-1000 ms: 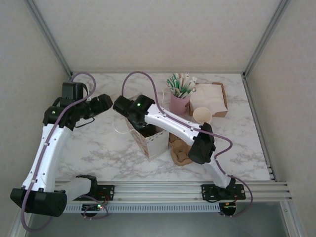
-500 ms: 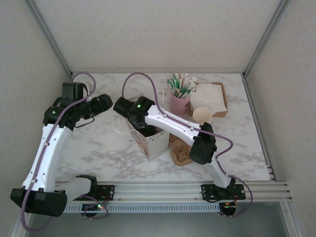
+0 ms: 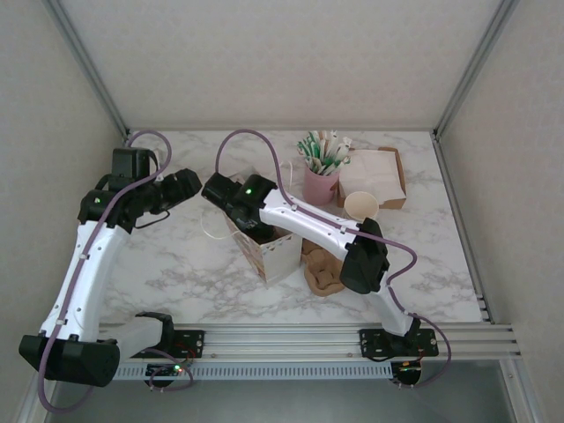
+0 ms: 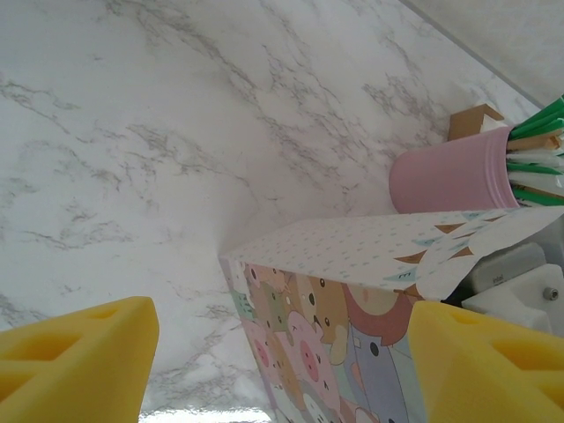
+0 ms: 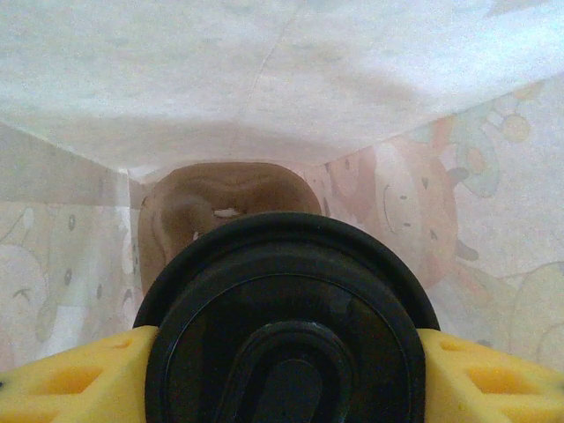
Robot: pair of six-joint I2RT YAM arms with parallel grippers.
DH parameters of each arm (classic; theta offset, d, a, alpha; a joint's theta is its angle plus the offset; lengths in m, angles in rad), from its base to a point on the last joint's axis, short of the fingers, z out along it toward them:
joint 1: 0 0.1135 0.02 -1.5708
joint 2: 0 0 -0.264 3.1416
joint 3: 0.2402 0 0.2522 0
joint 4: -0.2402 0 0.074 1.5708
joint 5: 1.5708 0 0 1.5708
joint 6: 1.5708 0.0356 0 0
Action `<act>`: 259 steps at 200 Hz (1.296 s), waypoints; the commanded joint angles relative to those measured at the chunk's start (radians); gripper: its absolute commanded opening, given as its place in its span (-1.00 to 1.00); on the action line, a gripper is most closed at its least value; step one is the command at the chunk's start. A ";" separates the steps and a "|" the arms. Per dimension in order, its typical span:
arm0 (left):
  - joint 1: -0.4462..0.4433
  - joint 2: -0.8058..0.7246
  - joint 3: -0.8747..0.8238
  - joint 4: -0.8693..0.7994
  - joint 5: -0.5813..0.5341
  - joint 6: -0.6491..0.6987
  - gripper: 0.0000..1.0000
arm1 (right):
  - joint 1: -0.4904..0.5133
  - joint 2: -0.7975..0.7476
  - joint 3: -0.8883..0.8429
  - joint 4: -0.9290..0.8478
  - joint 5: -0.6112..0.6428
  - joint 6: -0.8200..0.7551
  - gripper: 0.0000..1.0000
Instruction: Pack the takeout coffee
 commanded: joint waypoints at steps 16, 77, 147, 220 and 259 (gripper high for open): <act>0.008 0.006 -0.009 0.003 0.002 -0.005 0.49 | -0.009 0.066 -0.063 -0.008 -0.021 0.029 0.14; 0.007 0.009 -0.009 0.007 0.003 -0.008 0.50 | -0.008 0.040 -0.077 -0.011 -0.023 0.045 0.13; 0.008 0.006 -0.010 0.009 0.004 -0.013 0.49 | -0.009 -0.046 -0.040 0.058 -0.014 0.002 0.13; 0.008 0.004 -0.017 0.012 0.008 -0.018 0.50 | -0.036 -0.014 -0.141 0.171 -0.048 -0.003 0.10; 0.008 -0.001 -0.018 0.011 0.003 -0.018 0.49 | -0.041 0.064 -0.084 -0.001 -0.049 0.029 0.12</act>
